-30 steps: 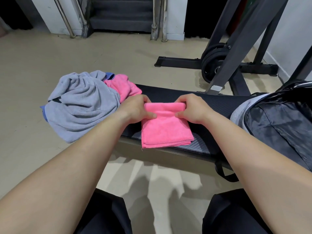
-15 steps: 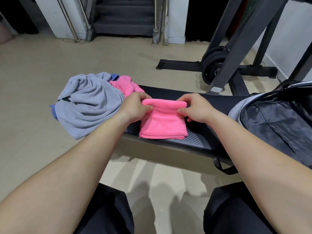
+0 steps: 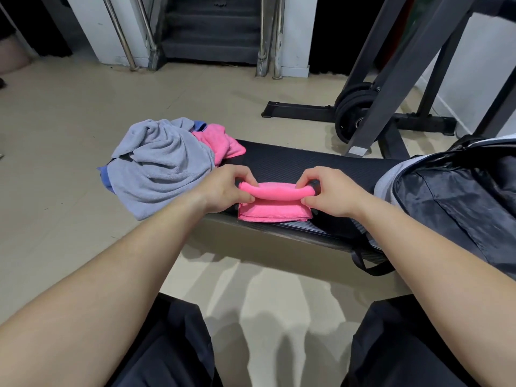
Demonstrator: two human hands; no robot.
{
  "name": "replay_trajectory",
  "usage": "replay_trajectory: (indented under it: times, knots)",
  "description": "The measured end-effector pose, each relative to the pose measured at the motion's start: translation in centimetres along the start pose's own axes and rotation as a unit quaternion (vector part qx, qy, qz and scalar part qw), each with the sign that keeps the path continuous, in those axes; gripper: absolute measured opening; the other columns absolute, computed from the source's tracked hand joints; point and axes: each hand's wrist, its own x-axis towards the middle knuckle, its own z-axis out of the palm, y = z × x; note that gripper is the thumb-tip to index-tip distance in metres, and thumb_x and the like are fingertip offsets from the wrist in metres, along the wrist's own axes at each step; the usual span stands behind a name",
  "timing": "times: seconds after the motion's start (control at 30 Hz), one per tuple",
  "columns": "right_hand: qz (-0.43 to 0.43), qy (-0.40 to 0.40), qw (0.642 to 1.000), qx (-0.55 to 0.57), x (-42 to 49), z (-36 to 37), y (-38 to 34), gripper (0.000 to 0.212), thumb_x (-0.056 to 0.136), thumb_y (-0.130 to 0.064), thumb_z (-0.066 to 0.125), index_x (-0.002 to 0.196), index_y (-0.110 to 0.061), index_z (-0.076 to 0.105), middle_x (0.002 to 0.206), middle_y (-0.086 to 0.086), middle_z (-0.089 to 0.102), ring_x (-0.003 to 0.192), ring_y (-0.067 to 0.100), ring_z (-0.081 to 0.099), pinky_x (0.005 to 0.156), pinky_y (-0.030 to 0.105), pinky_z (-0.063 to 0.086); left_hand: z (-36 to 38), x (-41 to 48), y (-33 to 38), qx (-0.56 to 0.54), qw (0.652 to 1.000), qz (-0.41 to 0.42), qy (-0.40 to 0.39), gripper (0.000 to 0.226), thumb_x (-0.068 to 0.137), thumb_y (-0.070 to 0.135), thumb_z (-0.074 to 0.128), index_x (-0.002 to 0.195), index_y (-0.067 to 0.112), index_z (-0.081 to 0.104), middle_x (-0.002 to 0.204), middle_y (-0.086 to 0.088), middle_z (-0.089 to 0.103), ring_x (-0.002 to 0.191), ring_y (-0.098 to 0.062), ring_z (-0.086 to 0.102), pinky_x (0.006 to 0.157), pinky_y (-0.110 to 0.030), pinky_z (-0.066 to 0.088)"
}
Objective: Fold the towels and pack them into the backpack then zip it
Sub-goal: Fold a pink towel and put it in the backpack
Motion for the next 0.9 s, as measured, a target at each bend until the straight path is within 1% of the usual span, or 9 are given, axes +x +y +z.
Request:
replay_trajectory:
  times: [0.1, 0.23, 0.37, 0.43, 0.5, 0.6, 0.67, 0.8, 0.9]
  knots:
    - [-0.022, -0.005, 0.999, -0.032, -0.4, 0.7, 0.3, 0.023, 0.075, -0.021, 0.077, 0.095, -0.027, 0.068, 0.103, -0.005, 0.059, 0.098, 0.017, 0.058, 0.088, 0.033, 0.047, 0.4, -0.3, -0.1, 0.044, 0.999, 0.022, -0.004, 0.025, 0.072, 0.013, 0.082, 0.086, 0.031, 0.071, 0.103, 0.004, 0.066, 0.092, -0.018, 0.063, 0.087, -0.034, 0.051]
    - [-0.040, 0.007, 0.999, -0.035, -0.6, 1.2, 0.4, 0.020, 0.076, -0.036, 0.078, 0.090, -0.027, 0.069, 0.105, -0.007, 0.056, 0.096, 0.015, 0.058, 0.088, 0.032, 0.047, 0.9, -0.1, -0.5, 0.084, 0.994, 0.066, 0.003, 0.024, 0.074, 0.012, 0.082, 0.093, 0.025, 0.074, 0.112, 0.005, 0.059, 0.098, -0.014, 0.060, 0.090, -0.028, 0.047]
    - [-0.036, 0.026, 0.998, -0.045, -0.2, 1.4, 0.2, 0.007, 0.084, -0.032, 0.068, 0.079, -0.028, 0.070, 0.105, -0.009, 0.056, 0.098, 0.014, 0.057, 0.092, 0.036, 0.046, 1.4, 0.5, -0.6, 0.115, 0.990, 0.082, 0.003, 0.019, 0.077, 0.024, 0.080, 0.095, 0.024, 0.073, 0.114, 0.007, 0.056, 0.100, -0.013, 0.060, 0.088, -0.023, 0.044]
    - [-0.033, 0.027, 0.997, -0.069, 0.1, 1.7, 0.0, 0.015, 0.090, -0.035, 0.062, 0.079, -0.028, 0.069, 0.107, -0.010, 0.055, 0.097, 0.015, 0.058, 0.092, 0.037, 0.047, 1.4, 0.6, 0.0, 0.127, 0.990, 0.057, 0.012, 0.015, 0.077, 0.042, 0.076, 0.085, 0.030, 0.072, 0.110, 0.013, 0.057, 0.096, -0.011, 0.059, 0.087, -0.028, 0.046]
    - [-0.025, 0.028, 0.994, -0.105, 0.3, 2.1, -0.3, 0.026, 0.096, -0.046, 0.054, 0.082, -0.028, 0.067, 0.108, -0.009, 0.054, 0.094, 0.017, 0.059, 0.087, 0.036, 0.047, 1.6, 0.9, 0.8, 0.176, 0.983, 0.020, 0.046, 0.025, 0.077, 0.055, 0.065, 0.072, 0.031, 0.068, 0.105, 0.013, 0.059, 0.096, -0.013, 0.058, 0.085, -0.034, 0.047]
    - [0.020, 0.049, 0.993, -0.102, 0.9, 2.7, -0.7, 0.043, 0.097, -0.060, 0.045, 0.069, -0.030, 0.059, 0.102, -0.007, 0.053, 0.090, 0.019, 0.058, 0.081, 0.038, 0.048, 2.5, 1.9, 2.7, 0.310, 0.943, -0.004, 0.124, 0.038, 0.085, 0.053, 0.050, 0.063, 0.023, 0.057, 0.096, -0.001, 0.066, 0.094, -0.026, 0.057, 0.079, -0.037, 0.041]
    - [0.053, 0.074, 0.992, -0.083, 1.2, 3.2, -1.1, 0.047, 0.096, -0.062, 0.047, 0.065, -0.027, 0.056, 0.098, -0.005, 0.053, 0.088, 0.020, 0.058, 0.077, 0.038, 0.049, 3.6, 2.8, 3.6, 0.341, 0.927, -0.031, 0.156, 0.041, 0.088, 0.051, 0.043, 0.069, 0.019, 0.060, 0.094, -0.006, 0.067, 0.093, -0.029, 0.058, 0.083, -0.041, 0.039]
    - [0.093, 0.101, 0.985, -0.101, 1.1, 3.8, -2.0, 0.040, 0.089, -0.059, 0.061, 0.065, -0.028, 0.051, 0.099, -0.006, 0.051, 0.087, 0.019, 0.059, 0.076, 0.039, 0.052, 5.5, 4.2, 3.2, 0.356, 0.915, -0.081, 0.171, 0.046, 0.092, 0.046, 0.042, 0.105, 0.012, 0.069, 0.113, -0.011, 0.066, 0.107, -0.032, 0.058, 0.091, -0.045, 0.038]
    - [0.106, 0.111, 0.982, -0.112, 1.1, 3.9, -2.4, 0.028, 0.084, -0.054, 0.069, 0.080, -0.030, 0.057, 0.105, -0.005, 0.054, 0.099, 0.022, 0.056, 0.084, 0.042, 0.050, 6.5, 4.5, 1.8, 0.366, 0.911, -0.049, 0.182, 0.044, 0.095, 0.046, 0.042, 0.116, 0.012, 0.060, 0.119, -0.012, 0.061, 0.111, -0.032, 0.054, 0.090, -0.045, 0.038]
